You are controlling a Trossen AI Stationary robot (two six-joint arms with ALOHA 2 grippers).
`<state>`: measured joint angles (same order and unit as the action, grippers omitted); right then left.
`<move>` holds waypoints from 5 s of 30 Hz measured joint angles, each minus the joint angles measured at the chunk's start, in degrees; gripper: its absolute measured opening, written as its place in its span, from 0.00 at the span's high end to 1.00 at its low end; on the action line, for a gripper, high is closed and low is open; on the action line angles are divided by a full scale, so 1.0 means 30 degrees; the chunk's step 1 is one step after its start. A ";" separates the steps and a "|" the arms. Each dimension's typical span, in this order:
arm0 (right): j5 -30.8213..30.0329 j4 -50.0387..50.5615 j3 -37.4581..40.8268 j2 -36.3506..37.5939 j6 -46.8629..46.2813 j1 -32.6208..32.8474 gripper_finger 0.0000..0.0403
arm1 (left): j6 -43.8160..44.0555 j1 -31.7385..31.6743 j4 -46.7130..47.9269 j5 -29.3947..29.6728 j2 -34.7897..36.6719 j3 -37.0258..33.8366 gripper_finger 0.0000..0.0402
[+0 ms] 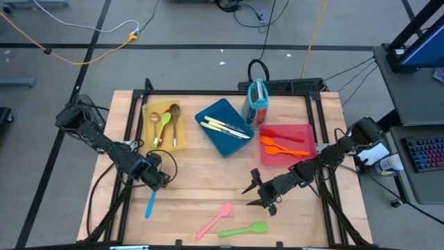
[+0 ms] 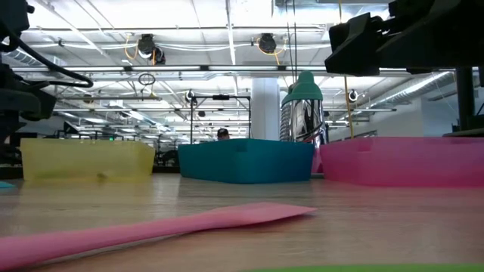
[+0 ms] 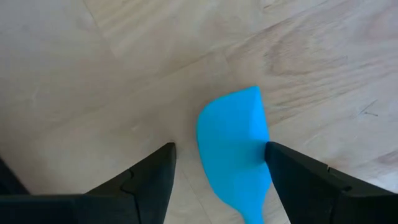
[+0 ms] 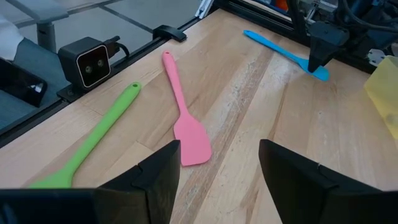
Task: Pick & Place Kitchen Items
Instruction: Put the blue spatula into the pink bin
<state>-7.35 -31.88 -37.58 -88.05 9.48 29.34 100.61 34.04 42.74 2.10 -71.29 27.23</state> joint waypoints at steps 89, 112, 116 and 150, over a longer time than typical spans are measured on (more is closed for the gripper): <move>-0.0006 -0.9850 -0.0007 0.0000 -0.3949 -0.7475 0.80 | -3.5149 -1.0608 -3.1081 -0.2621 -0.6229 0.6629 0.93; -0.0176 -0.8331 -0.0022 0.1190 -0.3515 -0.7468 0.97 | -3.4865 -1.0542 -3.0281 -0.1947 -0.6215 0.6644 0.78; -0.1459 -0.5701 -0.0007 0.2828 -0.3136 -0.7408 0.97 | -3.4624 -1.0542 -2.9834 -0.1087 -0.6215 0.6644 0.67; -0.9065 2.3154 -0.0007 1.2214 -0.7516 -0.6758 0.96 | -3.3894 -1.0557 -2.7588 -0.0150 -0.6215 0.6636 0.56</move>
<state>-34.55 37.58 -37.60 -51.41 -13.07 9.07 -1.08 2.37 -40.02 1.65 -89.93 47.13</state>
